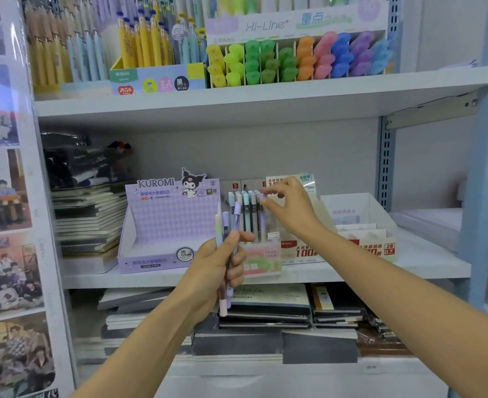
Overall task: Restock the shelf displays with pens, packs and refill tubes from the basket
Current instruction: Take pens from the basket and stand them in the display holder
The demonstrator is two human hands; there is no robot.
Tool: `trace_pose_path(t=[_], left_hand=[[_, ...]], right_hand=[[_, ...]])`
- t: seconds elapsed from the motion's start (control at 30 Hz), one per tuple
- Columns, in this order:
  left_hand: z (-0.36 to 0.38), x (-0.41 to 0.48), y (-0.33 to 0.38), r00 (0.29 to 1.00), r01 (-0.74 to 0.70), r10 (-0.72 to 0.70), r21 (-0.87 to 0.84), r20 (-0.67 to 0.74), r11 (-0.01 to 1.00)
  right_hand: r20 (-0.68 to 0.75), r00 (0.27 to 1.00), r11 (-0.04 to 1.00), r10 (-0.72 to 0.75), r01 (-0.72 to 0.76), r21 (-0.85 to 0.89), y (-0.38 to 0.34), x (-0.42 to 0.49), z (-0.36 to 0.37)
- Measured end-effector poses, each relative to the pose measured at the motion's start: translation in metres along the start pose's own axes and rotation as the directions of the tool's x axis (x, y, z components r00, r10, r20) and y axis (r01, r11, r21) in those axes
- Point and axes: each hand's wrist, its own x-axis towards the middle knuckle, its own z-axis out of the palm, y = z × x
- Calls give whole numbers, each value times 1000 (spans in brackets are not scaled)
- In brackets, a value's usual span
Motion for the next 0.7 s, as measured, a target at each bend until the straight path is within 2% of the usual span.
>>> trace_pose_path(t=[0.1,0.2,0.3,0.57,0.7], left_hand=[[5,-3,1,1000,-6,6,31,-1,999],[13,-4,2,1000,-23,24,68,-9,997],[23,-7,2,1000,-28,28,98,-2,995],[27,-16,11,999,29,-27,67,-30,997],[30,-18,14,999,20,-16,115,-34,993]], right_hand=[[-64,998,965,-19,35,260,-13,-12,-12],[124,992,857,8,-71,511,-29,-28,-19],[219,975,798,-31,-108,593,-35,-39,-20],[265,964,662,-1,-198,723,-36,-40,-43],[234,972,623,29,-201,756,-40,-42,-45]])
